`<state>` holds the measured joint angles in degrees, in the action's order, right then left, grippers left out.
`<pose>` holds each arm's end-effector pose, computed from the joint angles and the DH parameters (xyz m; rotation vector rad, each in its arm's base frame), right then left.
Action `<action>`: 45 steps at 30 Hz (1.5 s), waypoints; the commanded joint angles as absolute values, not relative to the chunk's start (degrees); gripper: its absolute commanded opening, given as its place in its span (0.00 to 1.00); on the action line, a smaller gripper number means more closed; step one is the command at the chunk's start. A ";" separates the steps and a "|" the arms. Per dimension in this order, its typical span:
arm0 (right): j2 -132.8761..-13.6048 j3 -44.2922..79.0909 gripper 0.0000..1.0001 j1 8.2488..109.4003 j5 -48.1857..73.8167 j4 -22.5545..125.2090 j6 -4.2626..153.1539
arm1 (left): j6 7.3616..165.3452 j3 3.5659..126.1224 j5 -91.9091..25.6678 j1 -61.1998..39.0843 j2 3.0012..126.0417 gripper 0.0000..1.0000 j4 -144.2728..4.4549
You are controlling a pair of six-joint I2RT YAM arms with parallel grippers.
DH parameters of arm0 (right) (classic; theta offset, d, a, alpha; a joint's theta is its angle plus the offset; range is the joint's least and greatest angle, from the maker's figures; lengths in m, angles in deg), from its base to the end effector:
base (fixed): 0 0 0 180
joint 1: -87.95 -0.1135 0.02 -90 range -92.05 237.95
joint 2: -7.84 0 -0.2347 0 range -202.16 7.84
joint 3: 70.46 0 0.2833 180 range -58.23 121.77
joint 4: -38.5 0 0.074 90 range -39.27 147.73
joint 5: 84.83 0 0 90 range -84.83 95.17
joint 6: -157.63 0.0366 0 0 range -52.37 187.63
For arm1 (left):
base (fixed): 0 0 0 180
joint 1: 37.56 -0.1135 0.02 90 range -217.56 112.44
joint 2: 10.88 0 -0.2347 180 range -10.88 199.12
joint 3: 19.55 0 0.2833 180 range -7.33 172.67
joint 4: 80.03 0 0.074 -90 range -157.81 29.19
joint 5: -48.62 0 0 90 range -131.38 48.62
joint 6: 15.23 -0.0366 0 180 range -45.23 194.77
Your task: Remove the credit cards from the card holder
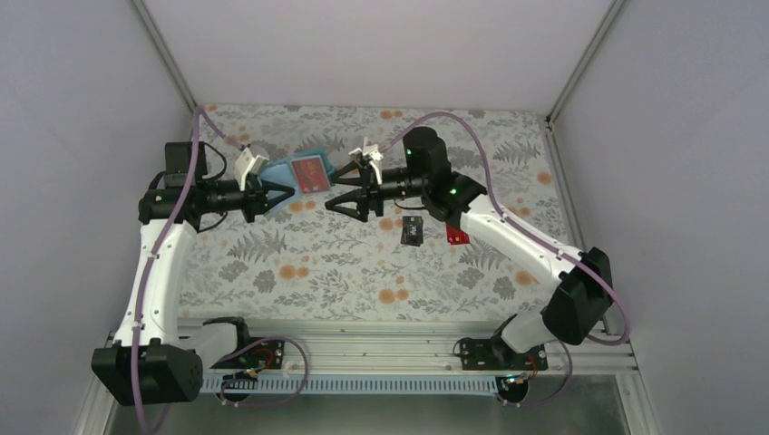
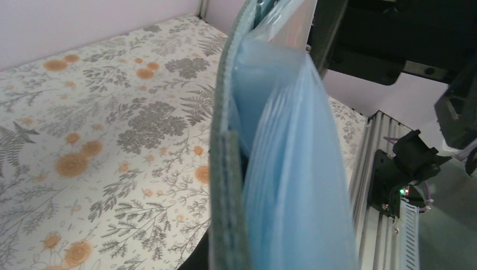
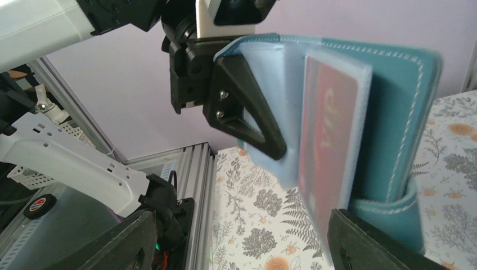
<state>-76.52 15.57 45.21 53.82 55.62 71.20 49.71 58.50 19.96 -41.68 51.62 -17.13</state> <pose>0.2566 0.2745 0.3292 -1.2217 1.5320 1.3246 0.2483 -0.0143 0.3303 0.8213 1.8883 -0.9541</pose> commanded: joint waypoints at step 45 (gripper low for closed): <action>-65.22 14.44 0.43 37.95 24.47 55.88 69.08 | 46.30 58.69 24.96 -41.89 50.48 0.02 -15.07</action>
